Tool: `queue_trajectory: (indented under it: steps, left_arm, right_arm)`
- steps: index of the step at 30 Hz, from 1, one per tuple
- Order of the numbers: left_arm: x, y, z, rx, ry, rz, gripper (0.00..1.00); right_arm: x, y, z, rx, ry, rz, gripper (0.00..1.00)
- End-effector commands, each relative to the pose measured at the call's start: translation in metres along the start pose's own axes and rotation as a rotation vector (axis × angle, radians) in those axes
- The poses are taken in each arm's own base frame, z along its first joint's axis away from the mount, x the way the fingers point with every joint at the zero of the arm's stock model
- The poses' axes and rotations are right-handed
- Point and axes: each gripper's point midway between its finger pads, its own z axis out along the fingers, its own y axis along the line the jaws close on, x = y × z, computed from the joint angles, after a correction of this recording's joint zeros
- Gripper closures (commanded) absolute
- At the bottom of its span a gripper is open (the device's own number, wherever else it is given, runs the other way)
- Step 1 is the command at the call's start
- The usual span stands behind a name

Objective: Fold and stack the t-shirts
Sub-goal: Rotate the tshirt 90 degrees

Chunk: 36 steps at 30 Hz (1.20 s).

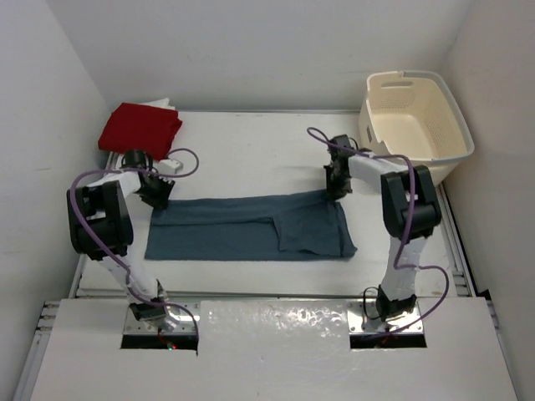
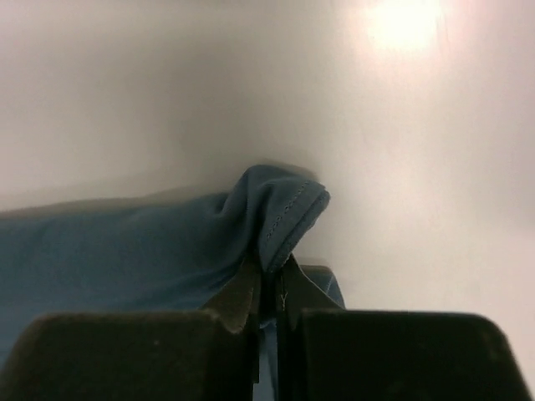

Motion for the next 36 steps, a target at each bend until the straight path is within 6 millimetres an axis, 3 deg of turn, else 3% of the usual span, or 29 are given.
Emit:
queue_trajectory:
  steps: [1,2,3,4,5,6,7,9,10,11,12,14,16,17,18,19,20,21,22,23,24,26,27,32,36]
  left_arm:
    - [0.053,0.011,0.0,-0.071,0.124,-0.068,0.8]
    - [0.058,0.007,0.0,-0.069,0.137,-0.064,0.8]
    - [0.06,0.006,-0.005,-0.077,0.141,-0.061,0.8]
    - [0.066,0.0,-0.006,-0.063,0.153,-0.065,0.79]
    - [0.066,-0.003,-0.009,-0.053,0.151,-0.075,0.77]
    - [0.063,-0.015,-0.015,-0.001,0.139,-0.083,0.73]
    - [0.054,-0.016,-0.02,0.017,0.115,-0.099,0.59]
    - [0.039,-0.019,-0.033,0.045,0.084,-0.125,0.51]
    - [0.034,-0.019,-0.037,0.049,0.072,-0.15,0.47]
    - [0.031,-0.017,-0.043,0.049,0.064,-0.168,0.46]
    - [0.02,-0.01,-0.049,0.032,0.041,-0.174,0.45]
    - [0.01,-0.002,-0.059,0.016,0.008,-0.215,0.45]
    - [-0.006,0.01,-0.069,-0.017,-0.04,-0.229,0.44]
    - [-0.01,0.016,-0.071,-0.038,-0.056,-0.232,0.43]
    - [-0.013,0.018,-0.072,-0.046,-0.059,-0.23,0.43]
    - [-0.011,0.019,-0.069,-0.045,-0.05,-0.227,0.43]
    - [-0.007,0.019,-0.064,-0.041,-0.033,-0.227,0.43]
    - [0.002,0.016,-0.057,-0.032,-0.007,-0.226,0.43]
    - [0.007,0.015,-0.052,-0.03,0.009,-0.216,0.43]
    - [0.013,0.018,-0.044,-0.043,0.025,-0.209,0.43]
    - [0.024,0.015,-0.037,-0.042,0.055,-0.202,0.43]
    - [0.037,0.014,-0.024,-0.048,0.088,-0.191,0.44]
    - [0.039,0.014,-0.022,-0.048,0.09,-0.184,0.43]
    - [0.044,0.01,-0.013,-0.046,0.099,-0.158,0.44]
    - [0.046,0.003,-0.023,-0.035,0.08,-0.139,0.44]
  right_arm:
    - [-0.043,0.011,0.037,-0.02,-0.035,-0.046,1.0]
    - [-0.09,0.025,0.028,-0.051,-0.122,-0.049,1.0]
    - [-0.091,0.028,0.054,-0.049,-0.077,-0.052,1.0]
    - [-0.107,0.033,0.061,-0.054,-0.094,-0.048,1.0]
    - [-0.166,0.048,0.045,-0.083,-0.223,-0.042,0.99]
    - [-0.188,0.053,0.048,-0.092,-0.261,-0.035,0.92]
    - [-0.228,0.067,0.054,-0.13,-0.346,-0.031,0.67]
    - [-0.266,0.08,0.052,-0.177,-0.459,-0.012,0.38]
    - [-0.274,0.082,0.052,-0.186,-0.49,-0.006,0.26]
    - [-0.293,0.085,0.027,-0.204,-0.574,0.006,0.03]
    - [-0.296,0.083,0.014,-0.191,-0.605,0.013,0.01]
    - [-0.297,0.064,-0.032,-0.111,-0.674,0.033,0.01]
    - [-0.286,0.049,-0.052,-0.051,-0.669,0.011,0.01]
    - [-0.281,0.042,-0.082,-0.022,-0.678,0.013,0.01]
    - [-0.273,0.037,-0.088,-0.007,-0.662,0.009,0.01]
    - [-0.252,0.031,-0.077,0.014,-0.603,0.007,0.01]
    - [-0.242,0.026,-0.091,0.025,-0.594,0.016,0.01]
    - [-0.227,0.025,-0.086,0.018,-0.559,0.033,0.01]
    - [-0.198,0.021,-0.064,0.023,-0.481,0.041,0.01]
    - [-0.188,0.024,-0.066,-0.009,-0.469,0.083,0.01]
    - [-0.158,0.027,-0.045,-0.038,-0.389,0.093,0.04]
    - [-0.144,0.033,-0.034,-0.088,-0.365,0.168,0.12]
    - [-0.127,0.038,-0.021,-0.117,-0.32,0.182,0.21]
    - [-0.131,0.052,0.012,-0.19,-0.298,0.316,0.18]
    - [-0.125,0.057,0.053,-0.205,-0.231,0.384,0.25]
